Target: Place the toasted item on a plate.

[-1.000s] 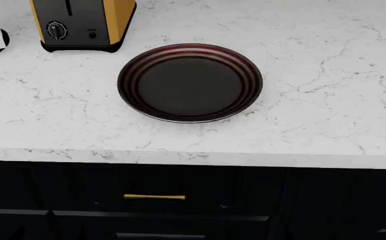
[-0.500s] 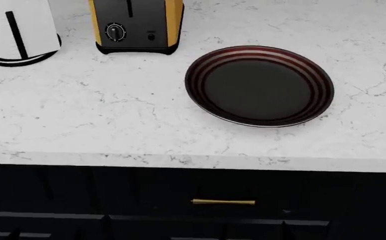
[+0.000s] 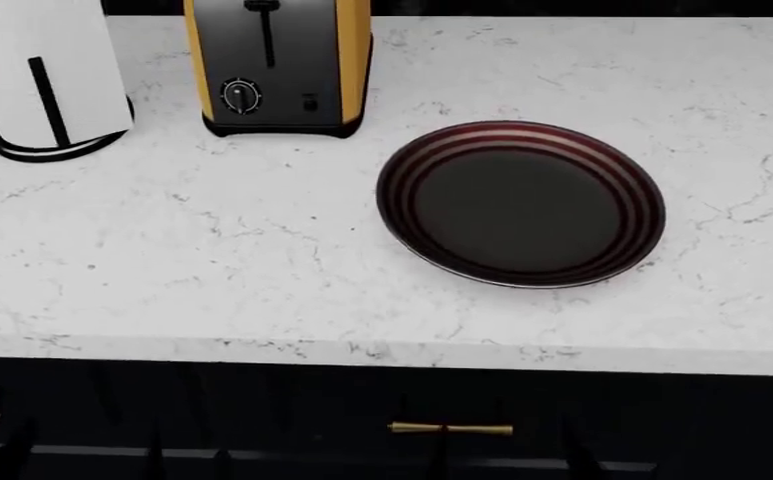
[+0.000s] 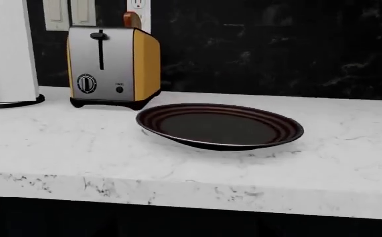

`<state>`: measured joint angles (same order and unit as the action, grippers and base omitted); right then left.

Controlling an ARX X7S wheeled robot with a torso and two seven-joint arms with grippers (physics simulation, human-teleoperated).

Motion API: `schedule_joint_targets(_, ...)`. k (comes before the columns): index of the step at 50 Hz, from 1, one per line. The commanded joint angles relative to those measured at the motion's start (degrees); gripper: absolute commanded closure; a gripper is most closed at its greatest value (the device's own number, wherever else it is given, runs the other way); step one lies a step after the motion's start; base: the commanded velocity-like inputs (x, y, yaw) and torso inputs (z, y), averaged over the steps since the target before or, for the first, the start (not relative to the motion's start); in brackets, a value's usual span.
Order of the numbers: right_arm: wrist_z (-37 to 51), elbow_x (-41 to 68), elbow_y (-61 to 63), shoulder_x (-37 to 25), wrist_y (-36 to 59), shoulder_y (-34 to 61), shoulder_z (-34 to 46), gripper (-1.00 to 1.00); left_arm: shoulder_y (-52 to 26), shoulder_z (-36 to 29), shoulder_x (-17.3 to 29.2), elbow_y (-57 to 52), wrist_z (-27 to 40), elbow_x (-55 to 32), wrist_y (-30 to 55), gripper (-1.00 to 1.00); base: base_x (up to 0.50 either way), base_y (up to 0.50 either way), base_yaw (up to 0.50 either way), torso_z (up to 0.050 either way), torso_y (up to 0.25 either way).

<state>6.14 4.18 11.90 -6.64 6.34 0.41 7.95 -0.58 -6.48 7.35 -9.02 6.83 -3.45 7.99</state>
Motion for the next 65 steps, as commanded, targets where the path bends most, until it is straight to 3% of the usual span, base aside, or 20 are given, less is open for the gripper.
schedule_joint_targets(1, 0.7, -0.1, 5.9, -1.4, 6.0, 2.0, 1.2, -1.00, -3.5, -0.7, 2.1, -6.4, -0.1, -0.2, 6.9, -1.00, 0.00, 0.00, 0.00, 0.050, 0.000)
schedule_joint_targets(14, 0.8, 2.1, 16.2, -3.3, 17.2, 7.3, 0.2, -1.00, -11.5, -0.2, 4.2, -13.2, -1.3, -2.9, 18.0, -1.00, 0.00, 0.00, 0.00, 0.050, 0.000)
schedule_joint_targets(44, 1.5, 4.7, 25.6, -6.1, 33.9, 21.6, -1.4, -1.00, -28.6, -2.0, 6.6, -15.7, -1.9, -2.9, 30.6, -1.00, 0.00, 0.00, 0.00, 0.049, 0.000)
schedule_joint_targets(53, 1.7, 6.1, 28.4, -5.7, 36.2, 23.7, -1.7, -1.00, -29.4, 0.4, 7.4, -21.1, -1.0, -4.2, 36.5, -1.00, 0.29, -0.22, 0.00, 0.000, 0.000)
schedule_joint_targets(65, 2.0, 6.0, 28.7, -6.3, 35.7, 23.3, -0.7, -1.00, -28.9, 0.8, 7.7, -21.6, -0.7, -4.6, 36.6, -1.00, 0.48, -0.09, 0.00, 0.000, 0.000)
